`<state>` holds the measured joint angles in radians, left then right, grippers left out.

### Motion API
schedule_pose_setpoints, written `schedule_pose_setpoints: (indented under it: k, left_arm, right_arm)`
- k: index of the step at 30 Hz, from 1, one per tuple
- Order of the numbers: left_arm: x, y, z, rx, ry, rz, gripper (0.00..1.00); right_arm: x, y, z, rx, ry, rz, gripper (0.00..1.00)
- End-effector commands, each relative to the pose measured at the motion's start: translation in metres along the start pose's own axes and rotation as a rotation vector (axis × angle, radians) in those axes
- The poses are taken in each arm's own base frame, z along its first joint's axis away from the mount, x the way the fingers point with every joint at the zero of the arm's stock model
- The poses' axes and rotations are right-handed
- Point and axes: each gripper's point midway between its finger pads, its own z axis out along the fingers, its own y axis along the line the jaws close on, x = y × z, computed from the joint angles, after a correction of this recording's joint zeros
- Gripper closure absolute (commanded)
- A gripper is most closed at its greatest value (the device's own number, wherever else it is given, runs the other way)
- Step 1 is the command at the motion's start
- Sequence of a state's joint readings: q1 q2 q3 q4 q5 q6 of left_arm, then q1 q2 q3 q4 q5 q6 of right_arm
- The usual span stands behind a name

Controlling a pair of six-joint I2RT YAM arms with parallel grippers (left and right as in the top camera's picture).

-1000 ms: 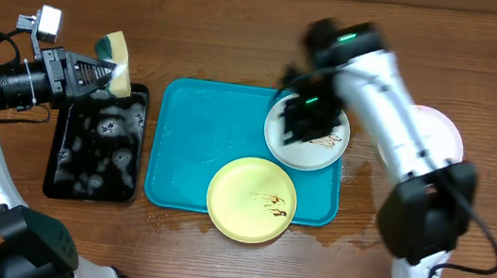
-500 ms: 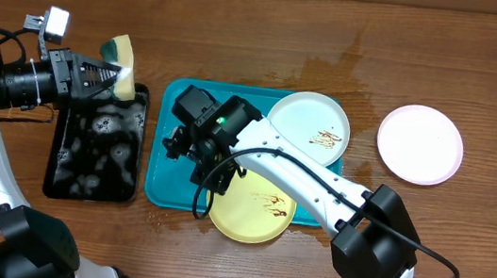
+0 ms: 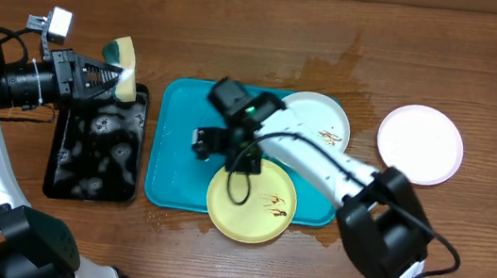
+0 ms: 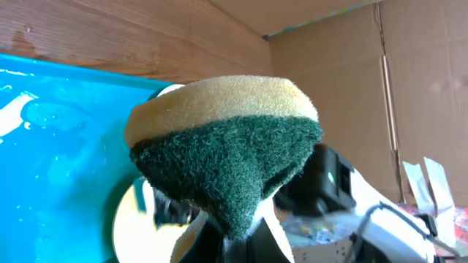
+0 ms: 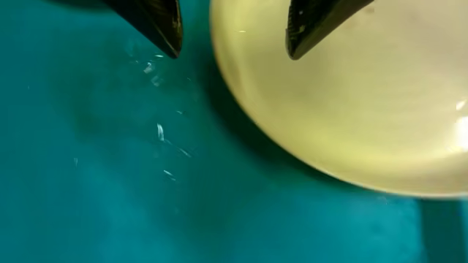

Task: Clean dirty plates on tray and stack at the side
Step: 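Move the right gripper back to the yellow plate's rim on the tray, then grasp the yellow plate's rim with the right gripper and tilt it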

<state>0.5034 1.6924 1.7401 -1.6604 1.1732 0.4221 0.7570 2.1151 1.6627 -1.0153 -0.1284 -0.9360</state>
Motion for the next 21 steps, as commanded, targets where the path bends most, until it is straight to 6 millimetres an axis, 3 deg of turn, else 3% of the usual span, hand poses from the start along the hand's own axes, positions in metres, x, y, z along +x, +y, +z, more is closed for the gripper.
schedule_pose_setpoints:
  k: [1, 6, 12, 21]
  left_arm:
    - [0.001, -0.009, -0.002, -0.004, -0.01, 0.057, 0.96]
    - [0.0, -0.009, -0.002, -0.004, -0.012, 0.06, 0.96]
    - [0.0, -0.009, -0.001, -0.005, -0.011, 0.06, 0.96]
    - [0.001, -0.009, -0.001, -0.008, -0.008, 0.057, 0.96]
  right_arm:
    - [-0.005, -0.004, -0.009, -0.04, -0.128, -0.023, 0.52]
    - [-0.017, 0.003, -0.018, -0.135, -0.268, 0.007, 0.52]
    - [-0.014, 0.013, -0.017, -0.173, -0.257, 0.016, 0.53]
    - [-0.007, 0.014, 0.007, -0.154, -0.265, 0.011, 0.52]
